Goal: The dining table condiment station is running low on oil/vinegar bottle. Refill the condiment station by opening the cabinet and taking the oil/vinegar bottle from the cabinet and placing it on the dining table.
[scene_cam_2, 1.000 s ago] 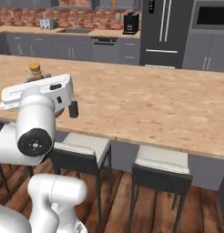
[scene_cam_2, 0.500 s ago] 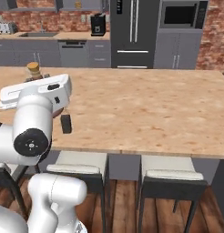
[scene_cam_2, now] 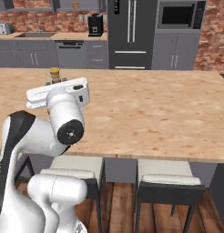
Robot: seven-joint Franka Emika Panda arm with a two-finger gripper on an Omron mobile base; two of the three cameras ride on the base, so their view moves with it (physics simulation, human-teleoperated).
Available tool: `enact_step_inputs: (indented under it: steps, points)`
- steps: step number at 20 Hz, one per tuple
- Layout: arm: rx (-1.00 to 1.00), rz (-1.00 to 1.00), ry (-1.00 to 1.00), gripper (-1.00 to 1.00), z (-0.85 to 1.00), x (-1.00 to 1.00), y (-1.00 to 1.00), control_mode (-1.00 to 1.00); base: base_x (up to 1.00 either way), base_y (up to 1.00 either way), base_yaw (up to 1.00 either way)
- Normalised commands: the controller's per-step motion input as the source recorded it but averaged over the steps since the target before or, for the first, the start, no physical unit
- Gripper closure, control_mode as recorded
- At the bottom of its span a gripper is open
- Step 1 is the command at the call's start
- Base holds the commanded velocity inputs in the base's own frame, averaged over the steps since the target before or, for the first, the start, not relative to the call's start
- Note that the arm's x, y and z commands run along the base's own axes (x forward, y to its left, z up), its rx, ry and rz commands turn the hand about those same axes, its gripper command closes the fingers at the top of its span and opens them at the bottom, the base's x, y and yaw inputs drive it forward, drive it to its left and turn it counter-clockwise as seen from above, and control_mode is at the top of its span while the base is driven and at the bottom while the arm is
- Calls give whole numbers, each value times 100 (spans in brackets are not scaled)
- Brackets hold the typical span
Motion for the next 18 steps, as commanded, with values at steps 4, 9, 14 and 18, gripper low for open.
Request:
enact_step_inputs:
  steps: [4,9,14,18]
  points:
    - [0,57,0,100,-88,98,-1,-100,0,0,0]
    - [-5,55,3,100,-76,39,2,-100,0,0,0]
    - [-15,18,1,100,-49,12,3,-100,0,0,0]
    - [-22,4,10,100,-53,34,25,-100,0,0,0]
